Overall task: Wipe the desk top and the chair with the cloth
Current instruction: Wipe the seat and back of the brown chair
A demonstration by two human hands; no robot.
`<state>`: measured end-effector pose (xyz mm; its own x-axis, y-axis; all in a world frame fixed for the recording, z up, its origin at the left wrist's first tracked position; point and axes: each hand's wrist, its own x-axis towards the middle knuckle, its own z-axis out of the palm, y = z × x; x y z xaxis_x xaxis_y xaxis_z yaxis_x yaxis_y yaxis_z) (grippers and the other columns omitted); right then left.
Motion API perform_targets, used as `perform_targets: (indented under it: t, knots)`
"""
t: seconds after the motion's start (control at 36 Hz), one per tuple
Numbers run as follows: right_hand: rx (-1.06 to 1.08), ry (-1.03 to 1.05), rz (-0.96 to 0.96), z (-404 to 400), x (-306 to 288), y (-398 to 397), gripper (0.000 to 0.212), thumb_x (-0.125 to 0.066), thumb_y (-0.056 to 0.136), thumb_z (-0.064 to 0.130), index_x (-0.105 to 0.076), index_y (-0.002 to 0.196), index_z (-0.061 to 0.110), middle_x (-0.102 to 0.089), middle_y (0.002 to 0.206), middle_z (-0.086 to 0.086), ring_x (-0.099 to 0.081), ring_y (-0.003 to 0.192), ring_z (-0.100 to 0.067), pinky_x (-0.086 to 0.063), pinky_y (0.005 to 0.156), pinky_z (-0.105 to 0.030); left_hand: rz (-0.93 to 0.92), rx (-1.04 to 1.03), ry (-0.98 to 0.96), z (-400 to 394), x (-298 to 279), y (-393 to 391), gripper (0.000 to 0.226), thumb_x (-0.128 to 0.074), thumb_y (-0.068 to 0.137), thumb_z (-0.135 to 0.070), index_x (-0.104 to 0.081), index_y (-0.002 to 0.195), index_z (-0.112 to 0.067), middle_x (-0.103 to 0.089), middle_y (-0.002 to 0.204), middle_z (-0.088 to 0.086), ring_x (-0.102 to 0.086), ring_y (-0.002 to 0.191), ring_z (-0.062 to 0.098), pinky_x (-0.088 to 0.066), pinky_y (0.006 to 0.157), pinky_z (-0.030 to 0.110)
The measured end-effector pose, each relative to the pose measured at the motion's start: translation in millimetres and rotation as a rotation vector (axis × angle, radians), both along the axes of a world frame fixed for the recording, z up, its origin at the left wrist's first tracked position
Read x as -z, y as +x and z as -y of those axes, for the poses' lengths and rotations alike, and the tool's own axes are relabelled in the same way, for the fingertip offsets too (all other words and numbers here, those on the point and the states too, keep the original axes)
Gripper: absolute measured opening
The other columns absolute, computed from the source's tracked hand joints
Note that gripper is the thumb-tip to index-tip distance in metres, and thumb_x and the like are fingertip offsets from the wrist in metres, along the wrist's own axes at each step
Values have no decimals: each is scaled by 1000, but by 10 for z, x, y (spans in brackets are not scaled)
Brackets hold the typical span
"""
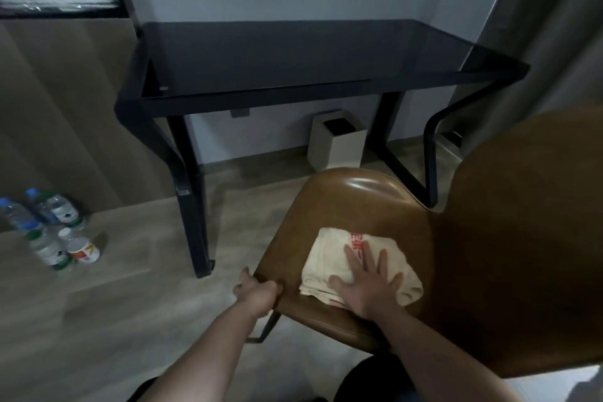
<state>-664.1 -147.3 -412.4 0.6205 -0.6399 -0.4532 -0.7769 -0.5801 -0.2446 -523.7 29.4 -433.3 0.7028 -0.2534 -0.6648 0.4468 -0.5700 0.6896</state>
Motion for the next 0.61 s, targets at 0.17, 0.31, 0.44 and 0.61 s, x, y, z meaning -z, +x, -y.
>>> perform_targets:
  t: [0.17,0.31,0.44,0.61]
  knots:
    - [116,-64,8,441,77,83,84,-32,94,77,13,158,48,31,166,8,29,152,-35,14,115,-71,206,179,35,113,146,-50,63,-43,105,-21,-17,162,-27,-13,160,6,-51,115,29,-38,111,34]
    - [174,-91,-9,637,77,248,90,-30,88,85,13,158,48,26,168,4,26,152,-38,11,114,-74,241,241,78,162,260,17,59,-40,107,-26,-18,161,-32,-8,162,2,-47,131,32,-33,114,33]
    - [131,-87,-34,538,25,140,92,-29,87,87,11,159,46,24,169,2,23,153,-38,7,116,-72,249,296,134,177,203,45,59,-39,106,-29,-17,161,-36,-7,164,3,-43,135,34,-34,118,38]
    - [89,-17,-60,165,-67,-192,87,-31,92,81,11,159,45,23,169,3,21,154,-38,3,118,-70,286,415,247,157,-49,-36,60,-33,106,-28,-12,162,-35,-4,168,3,-24,146,39,-23,122,42]
